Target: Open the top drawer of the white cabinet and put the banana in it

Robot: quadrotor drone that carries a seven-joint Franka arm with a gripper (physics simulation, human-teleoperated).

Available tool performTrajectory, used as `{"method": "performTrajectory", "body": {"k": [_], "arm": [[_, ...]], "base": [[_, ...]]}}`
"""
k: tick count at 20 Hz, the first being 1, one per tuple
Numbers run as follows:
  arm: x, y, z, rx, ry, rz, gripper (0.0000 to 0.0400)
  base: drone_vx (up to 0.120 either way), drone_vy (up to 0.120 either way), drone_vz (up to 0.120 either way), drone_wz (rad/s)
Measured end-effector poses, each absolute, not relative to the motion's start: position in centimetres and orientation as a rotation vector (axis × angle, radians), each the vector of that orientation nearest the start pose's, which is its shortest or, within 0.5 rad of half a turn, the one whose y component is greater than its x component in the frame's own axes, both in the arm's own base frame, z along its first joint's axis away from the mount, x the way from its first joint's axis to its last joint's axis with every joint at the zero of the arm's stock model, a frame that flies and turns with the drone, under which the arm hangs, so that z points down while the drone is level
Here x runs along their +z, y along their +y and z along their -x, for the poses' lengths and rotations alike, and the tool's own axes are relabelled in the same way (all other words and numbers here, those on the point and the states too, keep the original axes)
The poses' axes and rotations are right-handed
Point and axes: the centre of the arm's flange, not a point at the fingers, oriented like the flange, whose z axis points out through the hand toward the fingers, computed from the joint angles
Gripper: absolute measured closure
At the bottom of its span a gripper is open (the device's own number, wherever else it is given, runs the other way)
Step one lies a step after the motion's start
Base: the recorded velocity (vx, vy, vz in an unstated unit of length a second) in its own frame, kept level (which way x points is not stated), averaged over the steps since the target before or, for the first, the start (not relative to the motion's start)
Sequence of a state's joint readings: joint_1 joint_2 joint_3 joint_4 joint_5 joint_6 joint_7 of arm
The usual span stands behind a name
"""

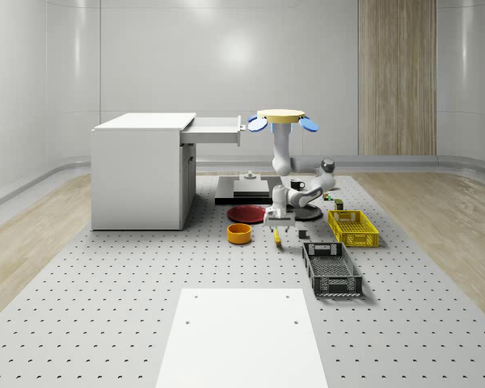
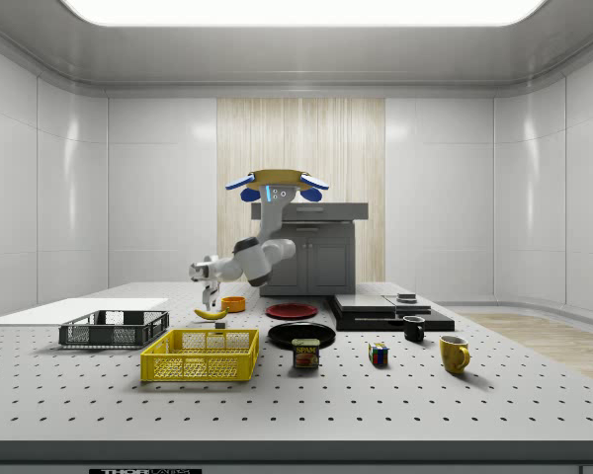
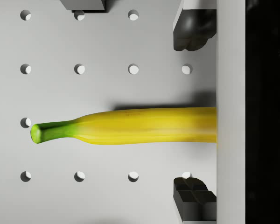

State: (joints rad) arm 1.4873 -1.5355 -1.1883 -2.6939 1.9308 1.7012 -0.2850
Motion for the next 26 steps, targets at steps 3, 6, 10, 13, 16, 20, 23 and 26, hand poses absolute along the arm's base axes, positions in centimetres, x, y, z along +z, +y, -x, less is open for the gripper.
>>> {"method": "performTrajectory", "body": {"k": [3, 6, 10, 13, 16, 20, 23, 26], "arm": [[57.3, 5.3, -34.1, 0.785, -0.001, 0.002, 0.0000], [58.5, 5.4, -34.1, 0.785, -0.001, 0.002, 0.0000], [59.8, 5.7, -34.1, 0.785, -0.001, 0.002, 0.0000], [60.5, 6.0, -34.1, 0.785, -0.001, 0.002, 0.0000], [60.9, 6.2, -34.1, 0.785, -0.001, 0.002, 0.0000], [61.3, 6.3, -34.1, 0.785, -0.002, 0.002, 0.0020], [61.4, 6.4, -34.1, 0.785, -0.002, 0.002, 0.0141], [61.4, 6.4, -34.1, 0.785, -0.002, 0.002, 0.0198]], "base": [[0.000, 0.000, 0.000, 0.000], [0.000, 0.000, 0.000, 0.000], [0.000, 0.000, 0.000, 0.000], [0.000, 0.000, 0.000, 0.000], [0.000, 0.000, 0.000, 0.000], [0.000, 0.000, 0.000, 0.000], [0.000, 0.000, 0.000, 0.000], [0.000, 0.000, 0.000, 0.000]]}}
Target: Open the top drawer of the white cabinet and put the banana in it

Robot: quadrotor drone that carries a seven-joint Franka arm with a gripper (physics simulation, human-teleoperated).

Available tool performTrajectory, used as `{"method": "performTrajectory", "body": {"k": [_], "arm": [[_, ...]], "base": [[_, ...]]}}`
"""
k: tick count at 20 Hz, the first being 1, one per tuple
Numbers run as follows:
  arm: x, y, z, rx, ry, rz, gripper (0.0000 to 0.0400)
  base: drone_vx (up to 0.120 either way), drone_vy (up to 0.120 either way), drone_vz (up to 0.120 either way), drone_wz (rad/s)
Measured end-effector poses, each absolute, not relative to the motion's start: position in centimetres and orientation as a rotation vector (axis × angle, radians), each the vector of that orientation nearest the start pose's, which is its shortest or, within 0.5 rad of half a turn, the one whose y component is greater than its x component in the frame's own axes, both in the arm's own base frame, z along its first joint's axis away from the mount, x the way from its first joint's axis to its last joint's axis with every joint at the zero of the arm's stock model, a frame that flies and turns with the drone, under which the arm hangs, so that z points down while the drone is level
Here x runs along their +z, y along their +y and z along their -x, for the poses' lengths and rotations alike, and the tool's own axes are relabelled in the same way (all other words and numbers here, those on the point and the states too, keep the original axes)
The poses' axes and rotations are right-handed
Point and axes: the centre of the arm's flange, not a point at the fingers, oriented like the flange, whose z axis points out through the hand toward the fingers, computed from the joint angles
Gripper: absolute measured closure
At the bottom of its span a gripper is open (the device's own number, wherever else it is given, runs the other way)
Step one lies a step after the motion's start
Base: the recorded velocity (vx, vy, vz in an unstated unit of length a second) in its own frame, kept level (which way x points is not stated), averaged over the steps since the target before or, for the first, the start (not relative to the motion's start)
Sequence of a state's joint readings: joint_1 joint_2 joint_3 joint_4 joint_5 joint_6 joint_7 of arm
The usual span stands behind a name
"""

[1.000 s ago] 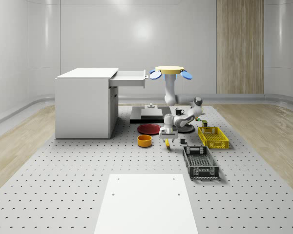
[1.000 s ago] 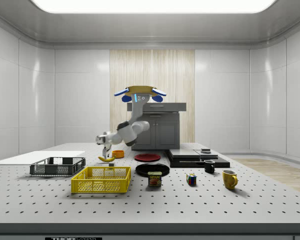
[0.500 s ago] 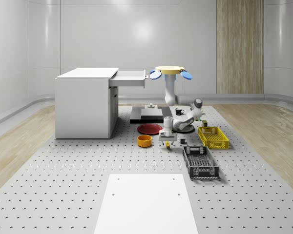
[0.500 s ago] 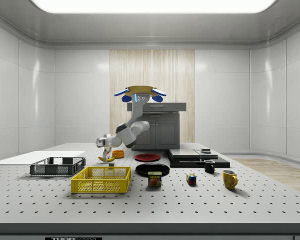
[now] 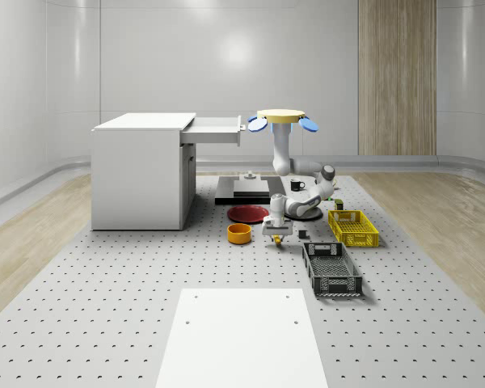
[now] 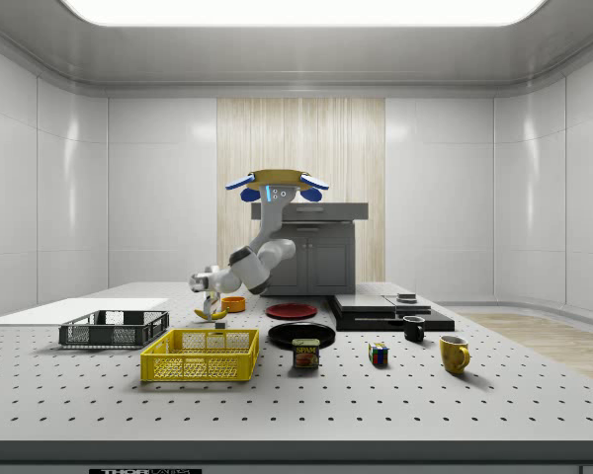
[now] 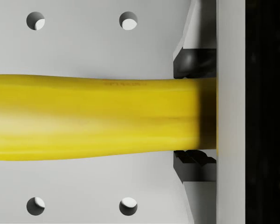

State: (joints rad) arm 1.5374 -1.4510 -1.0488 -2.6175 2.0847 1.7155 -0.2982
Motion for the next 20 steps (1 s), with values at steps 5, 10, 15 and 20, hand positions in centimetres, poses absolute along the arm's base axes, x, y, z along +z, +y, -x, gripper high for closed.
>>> {"method": "performTrajectory", "body": {"k": [5, 10, 15, 20], "arm": [[61.1, 6.4, -34.1, 0.792, -0.002, 0.006, 0.0202], [59.4, 6.4, -34.1, 0.801, -0.001, 0.008, 0.0202], [57.2, 6.4, -34.1, 0.815, -0.001, 0.010, 0.0199], [56.0, 6.4, -34.1, 0.823, -0.001, 0.010, 0.0199]], "base": [[0.000, 0.000, 0.000, 0.000], [0.000, 0.000, 0.000, 0.000], [0.000, 0.000, 0.080, 0.000], [0.000, 0.000, 0.120, 0.000]]}}
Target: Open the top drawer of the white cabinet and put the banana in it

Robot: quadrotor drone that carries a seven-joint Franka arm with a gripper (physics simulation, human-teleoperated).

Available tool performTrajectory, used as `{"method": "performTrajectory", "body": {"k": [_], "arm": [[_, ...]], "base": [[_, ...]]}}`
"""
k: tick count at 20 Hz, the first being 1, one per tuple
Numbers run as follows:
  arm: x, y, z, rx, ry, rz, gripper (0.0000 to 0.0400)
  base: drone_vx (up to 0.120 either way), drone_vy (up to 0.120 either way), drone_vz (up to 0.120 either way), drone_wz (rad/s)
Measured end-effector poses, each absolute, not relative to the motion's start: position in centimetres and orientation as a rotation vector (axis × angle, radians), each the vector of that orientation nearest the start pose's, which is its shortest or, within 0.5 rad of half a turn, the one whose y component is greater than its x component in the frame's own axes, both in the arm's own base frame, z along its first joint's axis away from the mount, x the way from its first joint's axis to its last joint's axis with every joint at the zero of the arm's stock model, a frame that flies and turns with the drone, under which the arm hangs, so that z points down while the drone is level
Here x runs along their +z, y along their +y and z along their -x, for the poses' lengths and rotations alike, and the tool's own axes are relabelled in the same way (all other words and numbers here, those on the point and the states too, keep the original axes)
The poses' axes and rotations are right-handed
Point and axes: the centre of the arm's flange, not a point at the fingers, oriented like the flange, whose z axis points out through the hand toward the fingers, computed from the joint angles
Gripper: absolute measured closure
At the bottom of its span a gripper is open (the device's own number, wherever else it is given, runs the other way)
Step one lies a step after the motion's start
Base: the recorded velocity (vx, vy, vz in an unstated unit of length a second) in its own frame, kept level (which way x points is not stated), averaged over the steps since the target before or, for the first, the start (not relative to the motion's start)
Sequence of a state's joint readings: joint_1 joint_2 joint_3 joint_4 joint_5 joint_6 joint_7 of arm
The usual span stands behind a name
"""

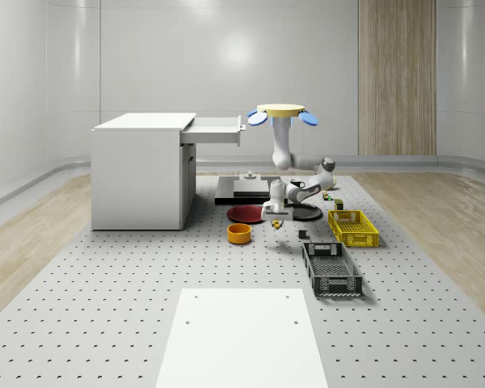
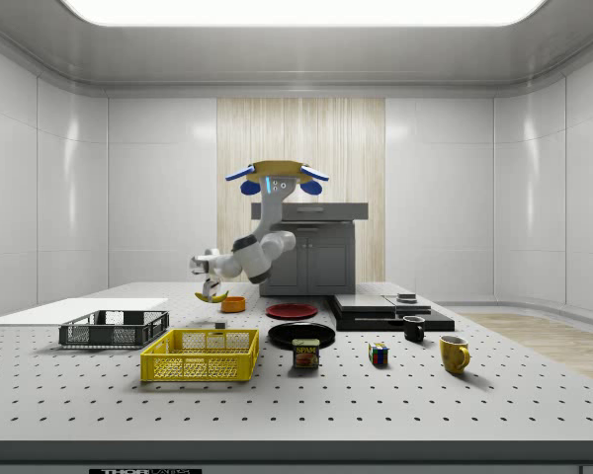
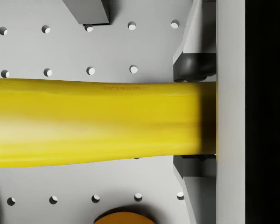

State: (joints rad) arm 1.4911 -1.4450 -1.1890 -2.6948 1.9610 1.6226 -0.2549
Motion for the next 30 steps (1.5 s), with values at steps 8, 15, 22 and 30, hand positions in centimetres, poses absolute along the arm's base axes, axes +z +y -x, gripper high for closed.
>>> {"method": "performTrajectory", "body": {"k": [8, 15, 22, 30], "arm": [[55.37, 6.42, -34.06, 0.828, -0.001, 0.010, 0.0199], [55.28, 6.42, -34.06, 0.830, -0.001, 0.010, 0.0199], [55.26, 6.42, -34.06, 0.830, -0.001, 0.010, 0.0199], [55.26, 6.42, -34.06, 0.829, -0.001, 0.010, 0.0199]], "base": [[-0.105, 0.000, 0.120, 0.000], [-0.120, 0.000, 0.120, 0.000], [-0.120, 0.000, 0.120, 0.000], [-0.120, 0.000, 0.120, 0.000]]}}
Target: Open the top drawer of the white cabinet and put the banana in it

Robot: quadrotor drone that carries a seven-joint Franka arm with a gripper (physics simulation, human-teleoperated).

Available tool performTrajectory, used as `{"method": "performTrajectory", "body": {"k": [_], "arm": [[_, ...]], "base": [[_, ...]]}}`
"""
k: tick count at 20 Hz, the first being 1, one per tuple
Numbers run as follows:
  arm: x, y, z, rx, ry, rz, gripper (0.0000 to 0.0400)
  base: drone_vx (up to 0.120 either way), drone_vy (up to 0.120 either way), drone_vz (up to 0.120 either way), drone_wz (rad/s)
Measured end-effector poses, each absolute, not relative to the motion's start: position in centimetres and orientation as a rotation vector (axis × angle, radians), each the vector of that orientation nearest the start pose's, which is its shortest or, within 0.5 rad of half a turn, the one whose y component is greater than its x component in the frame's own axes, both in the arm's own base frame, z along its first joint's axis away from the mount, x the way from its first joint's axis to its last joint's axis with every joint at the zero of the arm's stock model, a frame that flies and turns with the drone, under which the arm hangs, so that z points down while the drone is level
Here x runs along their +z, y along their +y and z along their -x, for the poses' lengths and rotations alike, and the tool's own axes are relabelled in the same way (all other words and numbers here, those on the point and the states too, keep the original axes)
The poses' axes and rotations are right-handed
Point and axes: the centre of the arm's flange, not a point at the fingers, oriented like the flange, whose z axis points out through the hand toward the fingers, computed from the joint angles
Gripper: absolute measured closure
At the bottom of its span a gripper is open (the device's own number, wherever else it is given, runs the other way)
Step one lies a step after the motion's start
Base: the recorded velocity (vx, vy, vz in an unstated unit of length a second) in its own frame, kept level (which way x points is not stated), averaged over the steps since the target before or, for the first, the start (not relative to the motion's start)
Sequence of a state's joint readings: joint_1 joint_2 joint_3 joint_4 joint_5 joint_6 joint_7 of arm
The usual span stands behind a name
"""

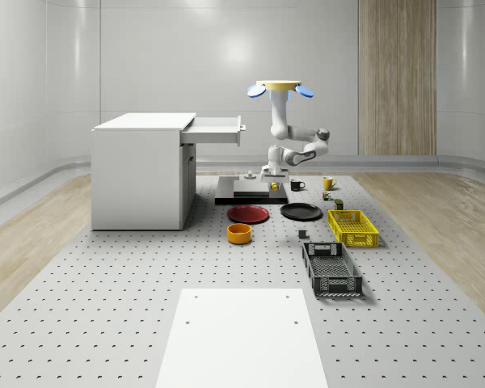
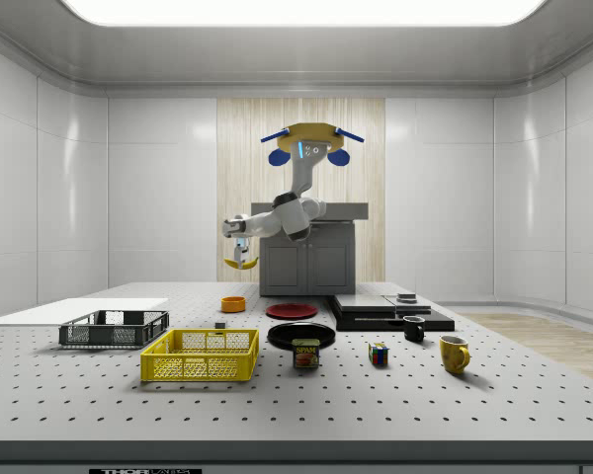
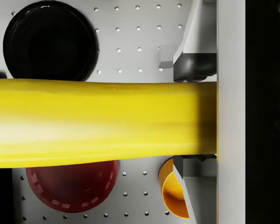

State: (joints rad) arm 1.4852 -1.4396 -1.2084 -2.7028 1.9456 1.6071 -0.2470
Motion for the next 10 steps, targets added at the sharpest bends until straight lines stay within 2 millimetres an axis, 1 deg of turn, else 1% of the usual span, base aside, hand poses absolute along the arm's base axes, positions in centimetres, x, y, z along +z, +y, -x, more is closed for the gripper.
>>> {"method": "performTrajectory", "body": {"k": [10], "arm": [[55.26, 6.42, -34.06, 0.829, -0.001, 0.010, 0.0199]], "base": [[-0.120, 0.000, 0.120, 0.000]]}}
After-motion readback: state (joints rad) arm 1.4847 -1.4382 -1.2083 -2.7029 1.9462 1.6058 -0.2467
